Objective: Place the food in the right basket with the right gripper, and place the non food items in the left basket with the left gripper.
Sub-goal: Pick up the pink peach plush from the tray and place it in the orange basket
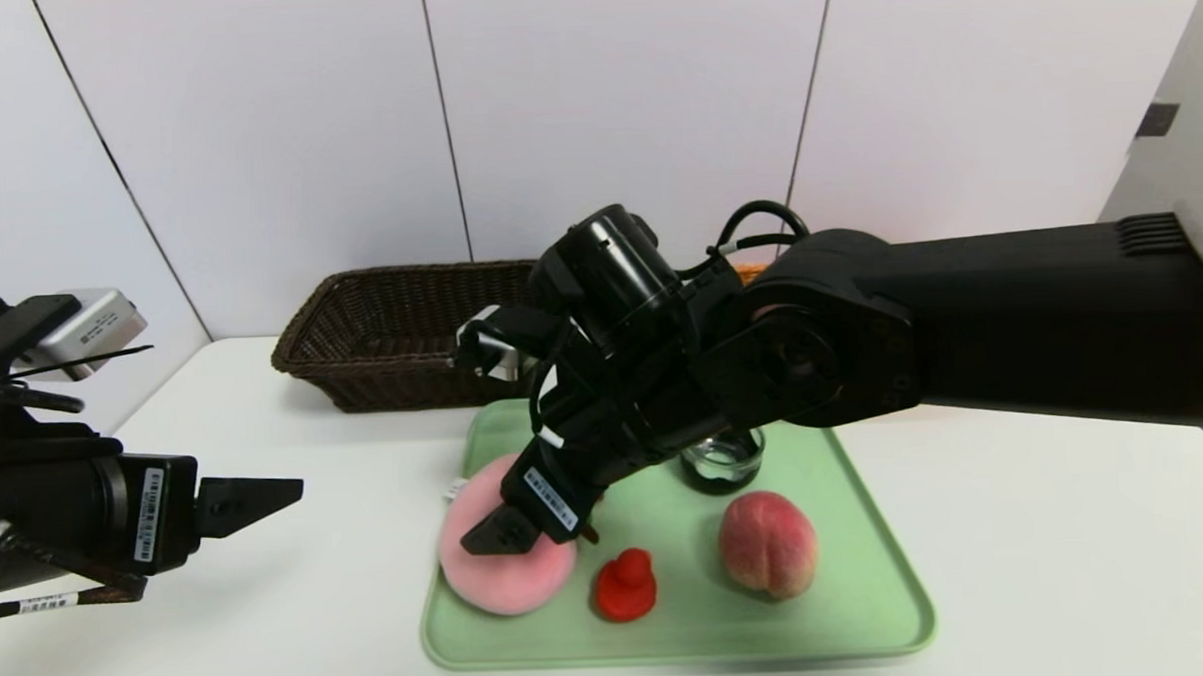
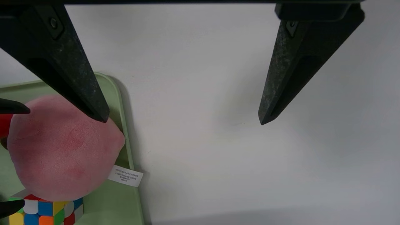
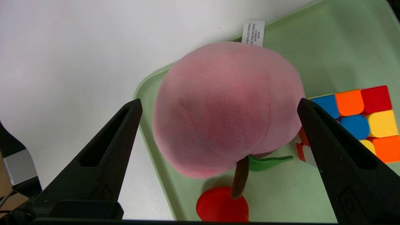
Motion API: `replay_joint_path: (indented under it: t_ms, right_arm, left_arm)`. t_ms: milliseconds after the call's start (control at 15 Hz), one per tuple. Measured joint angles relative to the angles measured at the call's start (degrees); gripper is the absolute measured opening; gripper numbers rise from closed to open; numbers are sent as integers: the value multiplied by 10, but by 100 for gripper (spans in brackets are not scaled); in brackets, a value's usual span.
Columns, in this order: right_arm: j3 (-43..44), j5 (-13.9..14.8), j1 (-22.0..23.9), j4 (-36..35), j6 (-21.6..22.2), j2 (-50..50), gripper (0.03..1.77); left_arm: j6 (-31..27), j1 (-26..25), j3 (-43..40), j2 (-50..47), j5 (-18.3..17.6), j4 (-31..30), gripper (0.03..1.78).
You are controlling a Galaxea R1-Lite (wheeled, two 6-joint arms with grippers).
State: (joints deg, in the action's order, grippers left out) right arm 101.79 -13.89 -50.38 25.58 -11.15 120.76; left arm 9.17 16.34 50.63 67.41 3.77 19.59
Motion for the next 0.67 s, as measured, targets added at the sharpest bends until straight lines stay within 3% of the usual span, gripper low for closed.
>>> replay_joint_path:
  t_ms: [600,667]
  right_arm:
    - [16,1,0,-1,-19,47,170]
    - [16,1,-1,-2,-20,48,150]
  left_arm:
    - [0,0,1,3,0,-2,169]
    - [0,0,1,3,0,-3,169]
